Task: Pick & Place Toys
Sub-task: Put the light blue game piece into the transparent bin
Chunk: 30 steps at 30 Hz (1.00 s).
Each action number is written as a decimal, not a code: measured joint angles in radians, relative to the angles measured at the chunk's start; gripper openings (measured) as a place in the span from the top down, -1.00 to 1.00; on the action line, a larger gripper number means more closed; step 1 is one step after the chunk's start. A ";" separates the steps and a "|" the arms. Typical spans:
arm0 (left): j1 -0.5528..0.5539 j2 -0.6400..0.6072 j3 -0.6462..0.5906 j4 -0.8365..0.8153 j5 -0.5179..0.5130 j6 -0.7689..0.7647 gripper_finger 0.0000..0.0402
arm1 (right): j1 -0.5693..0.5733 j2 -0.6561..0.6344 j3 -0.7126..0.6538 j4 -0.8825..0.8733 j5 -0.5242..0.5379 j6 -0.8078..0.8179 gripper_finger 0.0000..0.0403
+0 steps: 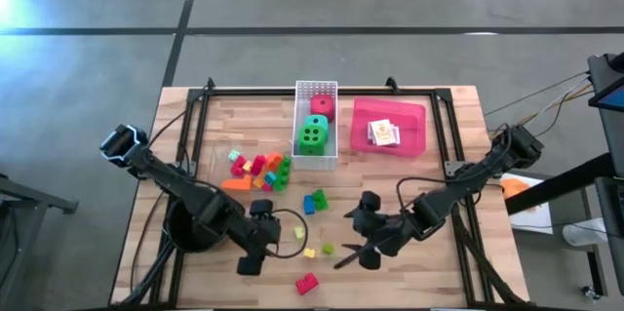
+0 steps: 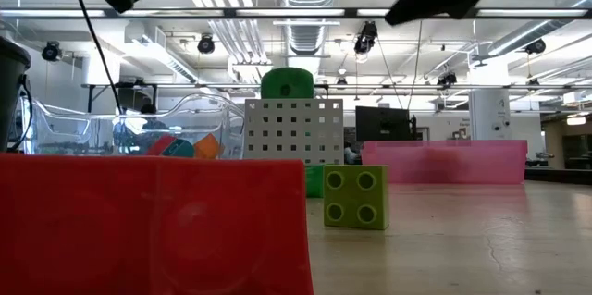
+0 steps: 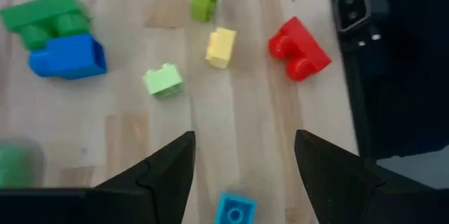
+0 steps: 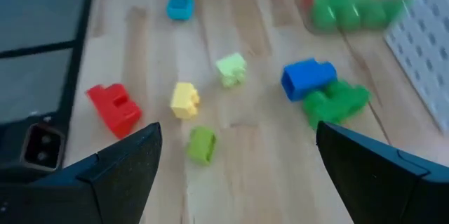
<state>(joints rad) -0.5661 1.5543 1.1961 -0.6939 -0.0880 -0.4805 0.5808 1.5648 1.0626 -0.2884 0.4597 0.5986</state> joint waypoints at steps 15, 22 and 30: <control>-0.026 0.034 -0.022 0.018 0.003 0.012 -0.20 | -0.001 0.003 -0.025 0.004 0.003 -0.022 -0.84; -0.028 0.113 -0.024 -0.012 0.053 0.039 -0.20 | -0.001 0.003 -0.073 -0.001 0.016 0.028 -0.84; -0.042 0.160 -0.024 -0.040 0.064 0.110 -0.20 | -0.001 0.003 -0.079 -0.001 0.014 0.014 -0.84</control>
<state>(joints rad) -0.6081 1.7142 1.1721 -0.7344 -0.0240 -0.3707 0.5797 1.5677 0.9833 -0.2890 0.4732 0.6125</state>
